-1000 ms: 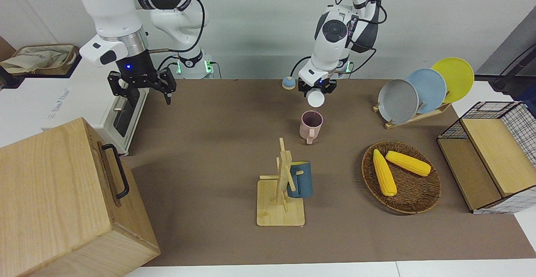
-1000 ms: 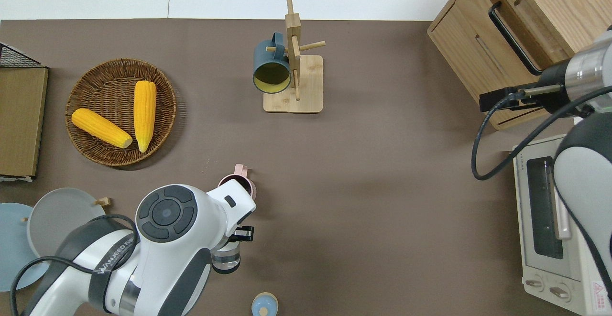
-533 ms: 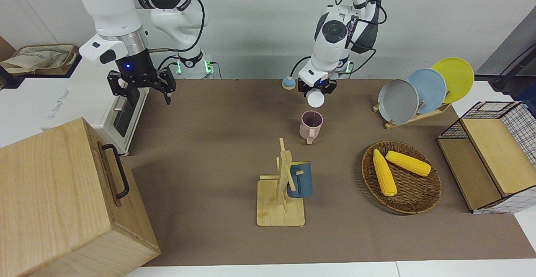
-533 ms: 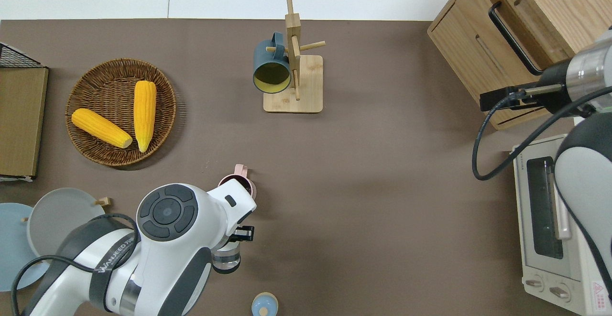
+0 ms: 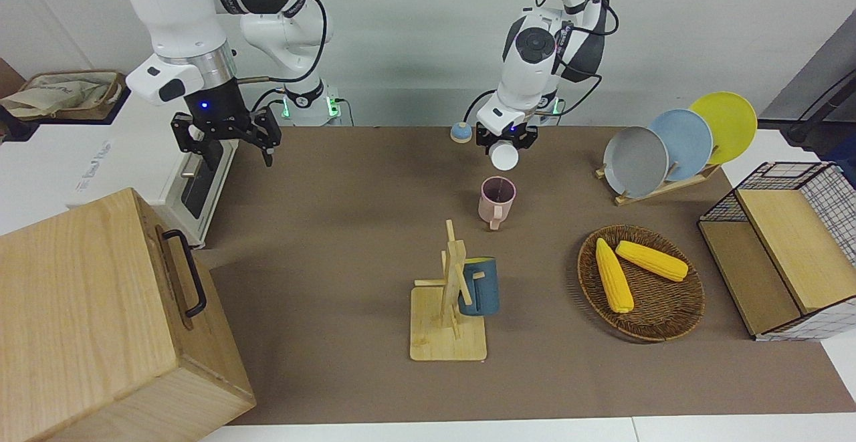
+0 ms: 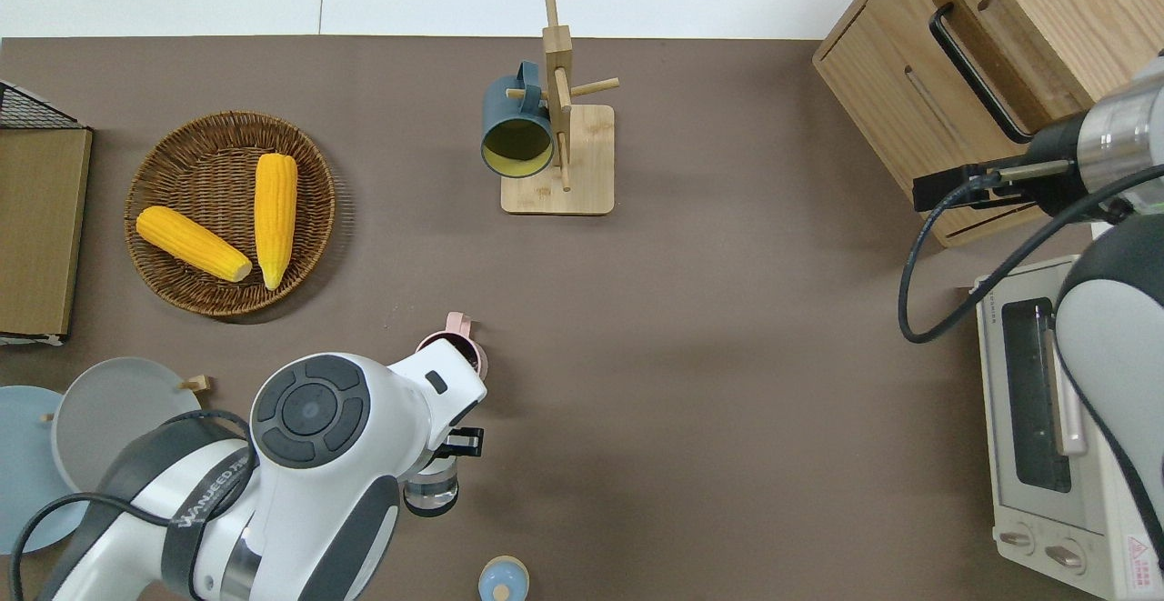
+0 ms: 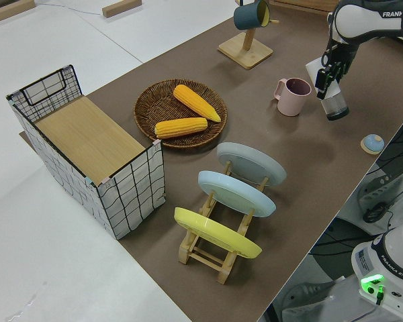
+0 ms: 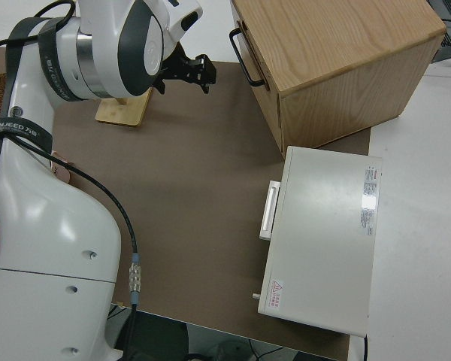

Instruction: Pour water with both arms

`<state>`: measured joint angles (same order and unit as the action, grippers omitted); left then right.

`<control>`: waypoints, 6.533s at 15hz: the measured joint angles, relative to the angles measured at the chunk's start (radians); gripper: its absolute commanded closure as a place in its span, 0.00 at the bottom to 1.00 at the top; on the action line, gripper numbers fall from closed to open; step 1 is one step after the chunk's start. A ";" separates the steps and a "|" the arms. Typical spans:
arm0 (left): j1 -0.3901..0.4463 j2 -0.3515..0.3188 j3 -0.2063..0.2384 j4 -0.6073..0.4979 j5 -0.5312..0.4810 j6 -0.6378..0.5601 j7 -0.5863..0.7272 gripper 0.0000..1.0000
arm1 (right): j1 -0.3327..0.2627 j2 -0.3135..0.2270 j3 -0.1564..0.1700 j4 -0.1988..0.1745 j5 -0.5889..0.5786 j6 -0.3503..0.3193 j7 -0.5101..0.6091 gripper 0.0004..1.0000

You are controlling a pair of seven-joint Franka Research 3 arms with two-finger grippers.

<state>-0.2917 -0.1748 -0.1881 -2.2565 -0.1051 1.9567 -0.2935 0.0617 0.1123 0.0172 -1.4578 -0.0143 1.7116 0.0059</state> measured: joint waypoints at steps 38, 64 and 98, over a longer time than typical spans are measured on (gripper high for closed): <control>0.512 -0.011 -0.049 0.276 0.200 0.520 0.021 1.00 | 0.000 0.000 0.000 0.001 0.000 0.000 0.000 0.01; 0.639 0.380 0.416 0.534 -0.648 0.519 1.313 1.00 | 0.000 0.000 0.000 0.001 0.000 0.000 0.000 0.01; 0.657 0.399 0.413 0.668 -0.300 0.205 0.978 0.00 | 0.000 -0.001 0.000 0.003 0.000 0.000 0.000 0.01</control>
<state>0.3650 0.2246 0.2248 -1.5886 -0.4050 2.1617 0.6841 0.0617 0.1114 0.0171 -1.4551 -0.0143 1.7116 0.0058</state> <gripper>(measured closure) 0.000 0.004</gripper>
